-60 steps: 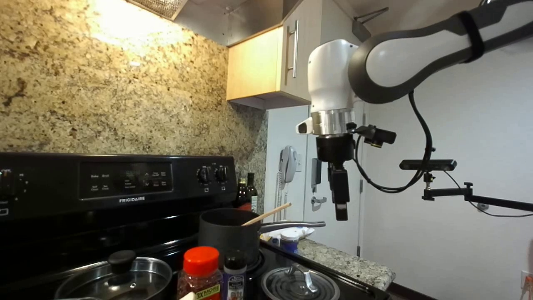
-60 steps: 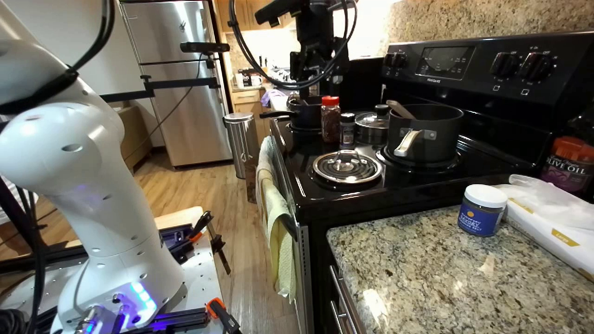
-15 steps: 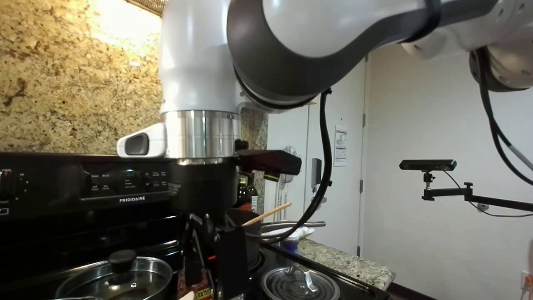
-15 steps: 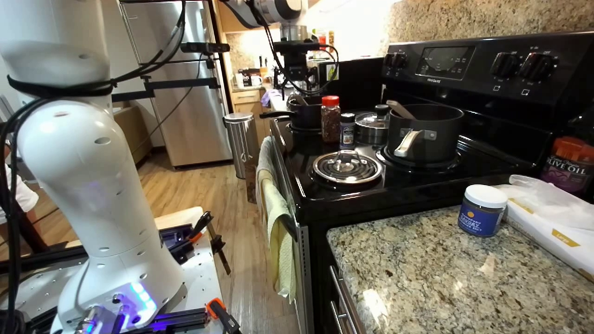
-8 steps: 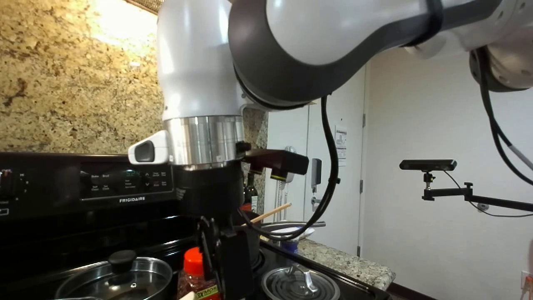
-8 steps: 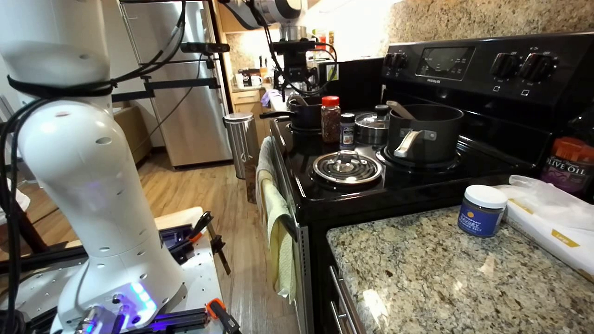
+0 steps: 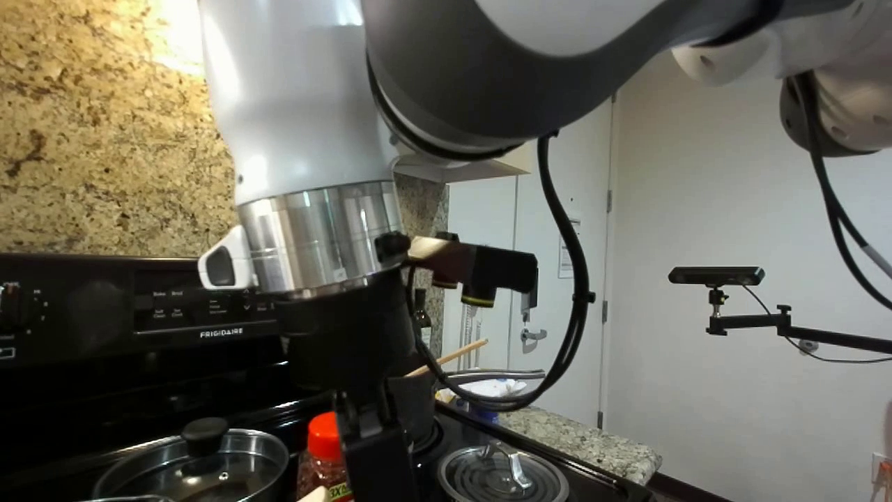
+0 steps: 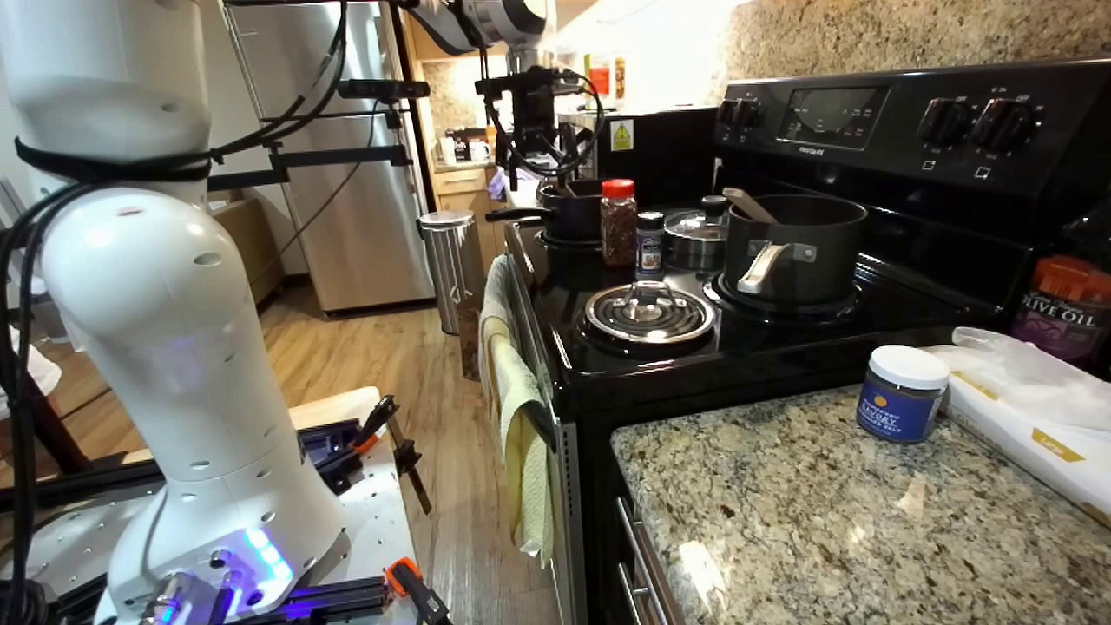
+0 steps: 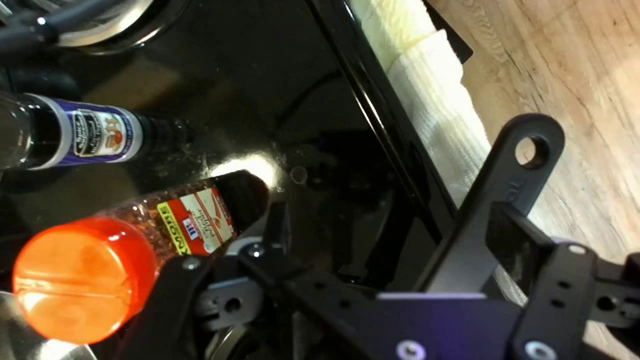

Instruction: Remove the cooking stick from the pot on the left and put it inside the pot on the right

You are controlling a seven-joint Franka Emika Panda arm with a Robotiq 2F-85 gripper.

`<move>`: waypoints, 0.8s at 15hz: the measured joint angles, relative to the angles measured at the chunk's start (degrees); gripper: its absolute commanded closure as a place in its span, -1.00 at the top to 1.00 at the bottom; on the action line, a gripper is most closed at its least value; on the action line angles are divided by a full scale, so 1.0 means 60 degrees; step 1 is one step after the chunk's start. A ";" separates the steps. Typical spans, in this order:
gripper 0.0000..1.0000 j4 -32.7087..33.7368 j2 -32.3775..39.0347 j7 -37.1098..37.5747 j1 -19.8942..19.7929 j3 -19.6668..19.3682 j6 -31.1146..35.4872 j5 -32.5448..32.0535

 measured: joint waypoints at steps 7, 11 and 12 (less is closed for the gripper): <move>1.00 0.1350 0.1249 0.0353 0.0249 -0.0140 -0.0034 -0.0828; 0.47 0.2099 0.1757 0.0354 0.0352 -0.0283 -0.0361 -0.0878; 0.37 0.2263 0.1871 0.0356 0.0375 -0.0304 -0.0458 -0.0878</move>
